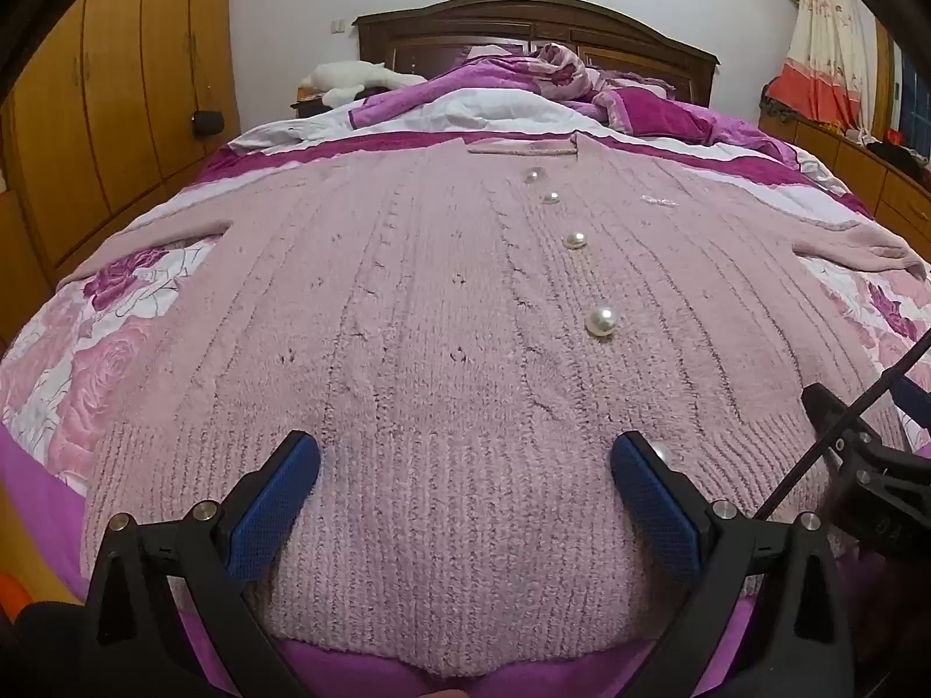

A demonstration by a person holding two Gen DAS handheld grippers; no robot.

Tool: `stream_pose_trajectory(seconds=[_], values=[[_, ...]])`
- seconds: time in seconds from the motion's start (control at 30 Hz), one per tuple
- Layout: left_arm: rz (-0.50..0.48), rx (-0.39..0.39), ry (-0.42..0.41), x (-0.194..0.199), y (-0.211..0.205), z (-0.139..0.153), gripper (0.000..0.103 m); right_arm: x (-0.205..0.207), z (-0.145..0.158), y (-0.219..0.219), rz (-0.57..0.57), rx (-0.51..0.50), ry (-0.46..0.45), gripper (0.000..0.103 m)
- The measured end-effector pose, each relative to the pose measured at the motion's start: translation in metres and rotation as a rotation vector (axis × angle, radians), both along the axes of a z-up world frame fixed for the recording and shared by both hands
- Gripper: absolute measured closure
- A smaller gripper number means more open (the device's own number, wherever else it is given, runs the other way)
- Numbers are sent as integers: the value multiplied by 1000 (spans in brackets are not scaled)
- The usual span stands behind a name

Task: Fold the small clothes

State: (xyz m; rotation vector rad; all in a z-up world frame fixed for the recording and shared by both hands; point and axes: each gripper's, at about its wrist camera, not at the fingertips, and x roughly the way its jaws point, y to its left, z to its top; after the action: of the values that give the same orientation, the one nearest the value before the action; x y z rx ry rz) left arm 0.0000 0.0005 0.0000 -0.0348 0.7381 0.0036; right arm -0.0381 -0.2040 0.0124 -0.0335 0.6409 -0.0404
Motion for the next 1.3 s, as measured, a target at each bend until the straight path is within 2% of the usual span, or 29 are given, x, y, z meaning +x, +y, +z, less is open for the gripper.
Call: stream_pose_trajectory(seconds=[0.27, 0.3, 0.8, 1.3], values=[[0, -15, 5, 0, 11, 2, 19, 0, 0, 0, 1, 5, 7, 0], [2, 4, 1, 3, 5, -3, 19, 0, 0, 1, 1, 5, 8, 0], [19, -28, 3, 3, 2, -4, 19, 1, -5, 0, 4, 12, 15, 0], [24, -17, -12, 0, 0, -4, 19, 7, -8, -2, 3, 25, 33, 0]])
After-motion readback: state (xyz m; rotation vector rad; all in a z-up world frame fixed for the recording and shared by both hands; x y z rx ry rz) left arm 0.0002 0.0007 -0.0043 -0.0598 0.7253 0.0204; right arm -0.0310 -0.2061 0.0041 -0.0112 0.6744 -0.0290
